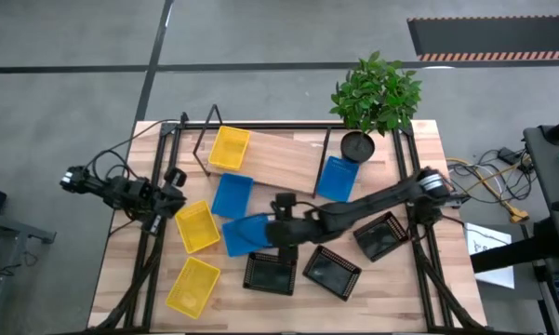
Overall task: Stack baskets on shelf by color
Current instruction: Put the top left blue basket on the shelf
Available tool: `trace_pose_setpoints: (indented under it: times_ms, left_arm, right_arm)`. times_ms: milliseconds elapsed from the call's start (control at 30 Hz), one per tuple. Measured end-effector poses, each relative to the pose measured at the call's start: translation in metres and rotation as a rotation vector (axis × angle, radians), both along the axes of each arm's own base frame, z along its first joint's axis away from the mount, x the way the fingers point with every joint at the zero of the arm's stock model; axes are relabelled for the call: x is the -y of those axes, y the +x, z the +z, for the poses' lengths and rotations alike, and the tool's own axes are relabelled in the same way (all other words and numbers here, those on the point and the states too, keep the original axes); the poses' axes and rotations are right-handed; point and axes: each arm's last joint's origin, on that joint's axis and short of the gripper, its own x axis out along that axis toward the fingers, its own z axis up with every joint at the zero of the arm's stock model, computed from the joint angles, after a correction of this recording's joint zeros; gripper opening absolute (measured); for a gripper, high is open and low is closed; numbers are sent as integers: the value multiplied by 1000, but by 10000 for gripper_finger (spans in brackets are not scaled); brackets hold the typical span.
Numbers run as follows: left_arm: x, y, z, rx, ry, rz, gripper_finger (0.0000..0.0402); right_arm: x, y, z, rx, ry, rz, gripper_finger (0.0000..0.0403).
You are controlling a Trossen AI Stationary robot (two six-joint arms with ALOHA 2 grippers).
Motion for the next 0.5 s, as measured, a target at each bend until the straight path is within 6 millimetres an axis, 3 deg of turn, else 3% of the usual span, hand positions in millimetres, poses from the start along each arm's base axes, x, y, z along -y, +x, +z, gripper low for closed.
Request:
trace_pose_setpoints:
  times_ms: [300, 500]
  left_arm:
    - [2, 6, 1, -1, -8, -4, 26]
    - [5, 16, -3, -76, -100, -38, 26]
  right_arm:
    - [14, -62, -9, 281, 19, 67, 9]
    - [26, -102, -22, 463, 20, 105, 9]
